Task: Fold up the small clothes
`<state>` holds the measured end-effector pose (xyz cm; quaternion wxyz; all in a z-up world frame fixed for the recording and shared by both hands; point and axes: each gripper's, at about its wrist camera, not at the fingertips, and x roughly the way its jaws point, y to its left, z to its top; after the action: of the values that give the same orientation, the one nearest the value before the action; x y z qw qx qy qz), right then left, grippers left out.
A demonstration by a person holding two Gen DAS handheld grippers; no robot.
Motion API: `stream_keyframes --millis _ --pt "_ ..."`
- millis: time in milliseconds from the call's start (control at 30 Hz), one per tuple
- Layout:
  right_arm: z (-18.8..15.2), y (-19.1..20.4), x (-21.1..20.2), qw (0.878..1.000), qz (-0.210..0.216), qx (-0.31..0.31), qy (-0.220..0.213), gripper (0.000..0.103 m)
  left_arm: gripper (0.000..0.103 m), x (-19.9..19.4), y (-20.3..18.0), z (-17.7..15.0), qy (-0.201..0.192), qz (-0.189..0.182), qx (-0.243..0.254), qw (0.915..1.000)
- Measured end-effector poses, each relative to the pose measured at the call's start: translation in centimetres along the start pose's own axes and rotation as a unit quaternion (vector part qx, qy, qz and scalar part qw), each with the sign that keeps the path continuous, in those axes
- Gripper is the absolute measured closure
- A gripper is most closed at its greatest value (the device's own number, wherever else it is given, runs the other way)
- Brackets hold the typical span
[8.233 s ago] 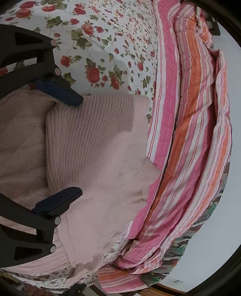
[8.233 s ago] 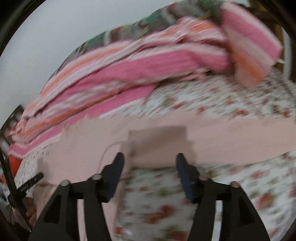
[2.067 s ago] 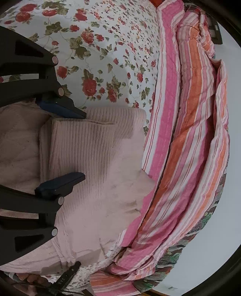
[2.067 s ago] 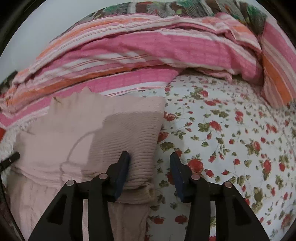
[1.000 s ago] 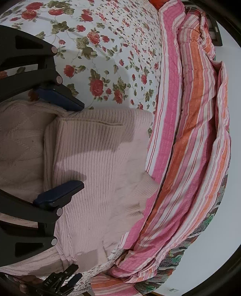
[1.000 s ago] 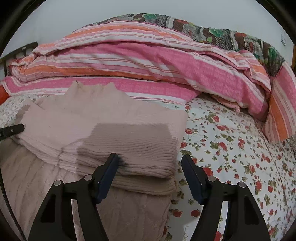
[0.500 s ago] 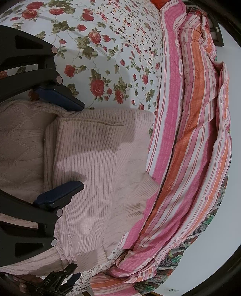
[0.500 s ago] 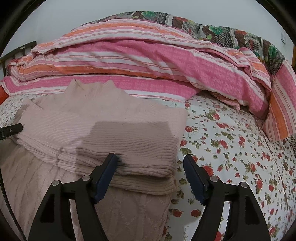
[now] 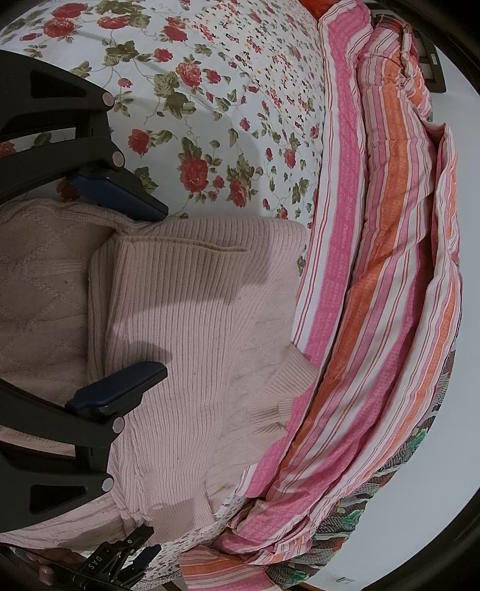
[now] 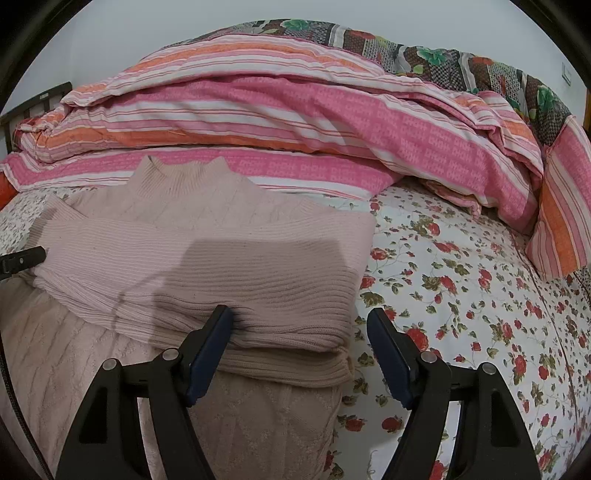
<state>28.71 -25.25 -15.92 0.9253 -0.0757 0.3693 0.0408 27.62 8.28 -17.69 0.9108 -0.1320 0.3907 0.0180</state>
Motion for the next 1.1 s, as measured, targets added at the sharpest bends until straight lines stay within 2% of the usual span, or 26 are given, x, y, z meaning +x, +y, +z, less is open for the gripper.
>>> stream_keyframes --millis 1100 --pt "-0.01 -0.09 -0.01 1.0 0.001 -0.001 -0.001 0.029 0.025 0.03 0.02 0.03 0.0 -0.001 0.0 1.0"
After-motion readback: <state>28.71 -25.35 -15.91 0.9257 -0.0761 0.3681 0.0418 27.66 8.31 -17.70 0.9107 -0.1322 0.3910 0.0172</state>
